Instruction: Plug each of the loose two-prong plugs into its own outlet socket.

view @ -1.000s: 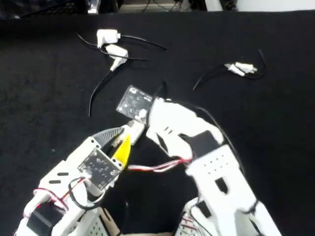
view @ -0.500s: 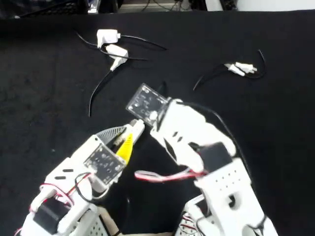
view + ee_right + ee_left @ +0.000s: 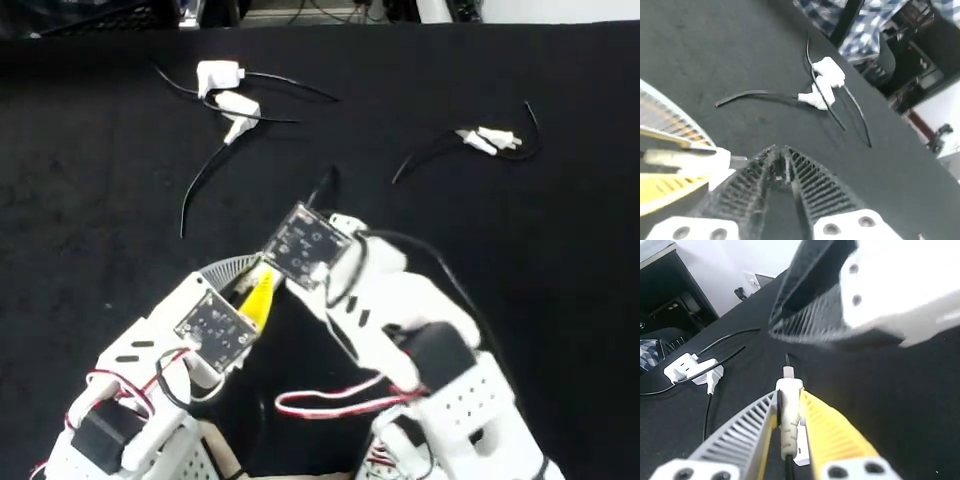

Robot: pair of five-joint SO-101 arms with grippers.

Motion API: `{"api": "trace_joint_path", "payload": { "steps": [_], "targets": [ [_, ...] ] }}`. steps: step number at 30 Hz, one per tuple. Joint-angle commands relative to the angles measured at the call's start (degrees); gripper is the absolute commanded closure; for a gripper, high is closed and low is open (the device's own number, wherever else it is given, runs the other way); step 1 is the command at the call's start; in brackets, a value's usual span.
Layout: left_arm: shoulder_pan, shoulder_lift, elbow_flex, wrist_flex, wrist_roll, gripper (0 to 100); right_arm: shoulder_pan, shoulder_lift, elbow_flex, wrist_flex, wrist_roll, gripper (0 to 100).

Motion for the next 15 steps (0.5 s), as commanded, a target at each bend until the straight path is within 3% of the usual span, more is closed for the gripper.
{"api": "trace_joint_path", "payload": {
  "steps": [1,15],
  "targets": [
    [0.66,-0.09,-3.12,0.18,0.62,97,-0.88,3.03,0.31,-3.87,-1.14,98.5],
    [0.57,-0.09,-4.70,0.26,2.81,97,-3.43,5.23,4.53,-7.65,-1.23,98.5]
  ]
}}
